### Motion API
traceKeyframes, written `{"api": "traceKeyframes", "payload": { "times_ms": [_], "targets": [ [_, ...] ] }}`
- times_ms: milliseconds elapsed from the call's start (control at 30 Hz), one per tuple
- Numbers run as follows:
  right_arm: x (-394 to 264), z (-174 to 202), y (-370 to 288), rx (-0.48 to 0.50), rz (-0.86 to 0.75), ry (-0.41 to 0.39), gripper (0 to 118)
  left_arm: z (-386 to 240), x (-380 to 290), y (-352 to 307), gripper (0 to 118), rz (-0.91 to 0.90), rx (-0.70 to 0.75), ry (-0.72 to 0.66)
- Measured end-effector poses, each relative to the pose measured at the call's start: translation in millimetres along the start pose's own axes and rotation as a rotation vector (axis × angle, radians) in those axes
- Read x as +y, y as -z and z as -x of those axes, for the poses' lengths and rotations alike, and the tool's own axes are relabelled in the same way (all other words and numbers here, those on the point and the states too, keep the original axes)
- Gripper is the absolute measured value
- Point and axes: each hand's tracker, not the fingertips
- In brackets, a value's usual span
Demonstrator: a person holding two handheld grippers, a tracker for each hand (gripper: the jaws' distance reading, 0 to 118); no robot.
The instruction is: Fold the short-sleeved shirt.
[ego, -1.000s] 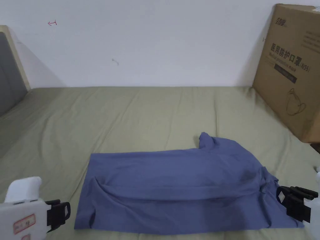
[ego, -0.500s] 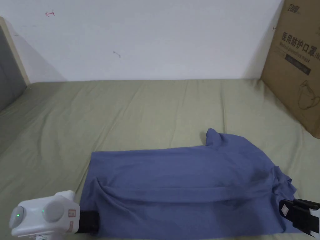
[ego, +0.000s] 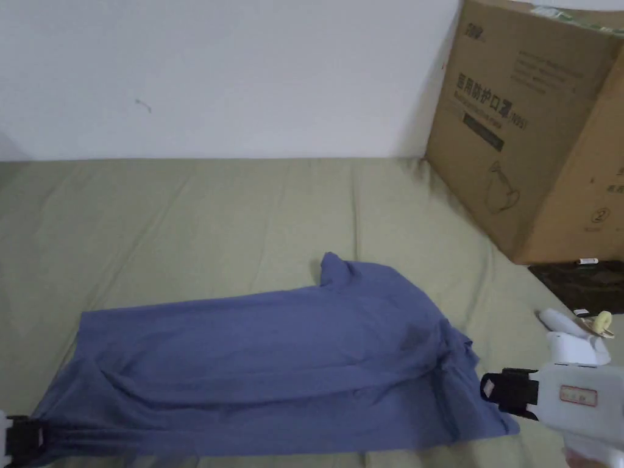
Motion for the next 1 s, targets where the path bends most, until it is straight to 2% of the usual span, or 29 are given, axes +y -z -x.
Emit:
{"api": "traceKeyframes", "payload": {
  "times_ms": [33, 67, 133, 200, 300, 333, 367, 400, 433, 500, 533, 633, 800, 1000],
  "targets": [
    [5, -10, 12, -0.001, 0.061, 0.046, 89, 2, 1, -1, 4, 0.008, 0.005, -0.009],
    [8, -18, 26, -0.054, 0.11, 0.076, 106, 1, 1, -2, 4, 0.011, 0.014, -0.007],
    [13, -33, 50, -0.076, 0.134, 0.102, 106, -3, 1, -2, 4, 0.013, 0.028, 0.018],
    [18, -39, 71, -0.136, 0.184, 0.069, 106, -8, -1, 1, 4, 0.025, 0.046, 0.057],
    [18, -45, 93, -0.209, 0.257, 0.037, 96, -9, -4, 7, 4, 0.032, 0.061, 0.055],
    [17, -44, 96, -0.235, 0.294, 0.011, 96, -9, -5, 8, 4, 0.035, 0.064, 0.054],
    [16, -37, 94, -0.306, 0.293, -0.085, 82, -6, -5, 10, 4, 0.038, 0.065, 0.055],
    [15, -30, 89, -0.289, 0.278, -0.159, 77, -6, -6, 11, 4, 0.043, 0.064, 0.058],
    [14, -26, 84, -0.255, 0.263, -0.184, 67, -6, -6, 12, 4, 0.046, 0.066, 0.064],
    [12, -16, 73, -0.259, 0.246, -0.256, 17, -5, -5, 12, 4, 0.051, 0.065, 0.071],
    [10, -12, 69, -0.185, 0.257, -0.239, 7, -5, -5, 11, 4, 0.05, 0.063, 0.071],
    [6, -3, 50, -0.214, 0.216, -0.259, 7, -5, -1, 0, 4, 0.03, 0.056, 0.072],
    [3, -20, -4, -0.121, 0.181, -0.138, 7, 2, -6, -36, 4, 0.017, 0.051, 0.108],
    [-48, -30, -52, -0.079, 0.249, -0.12, 7, 27, -58, -71, 4, 0.096, 0.011, 0.092]
  ]
}}
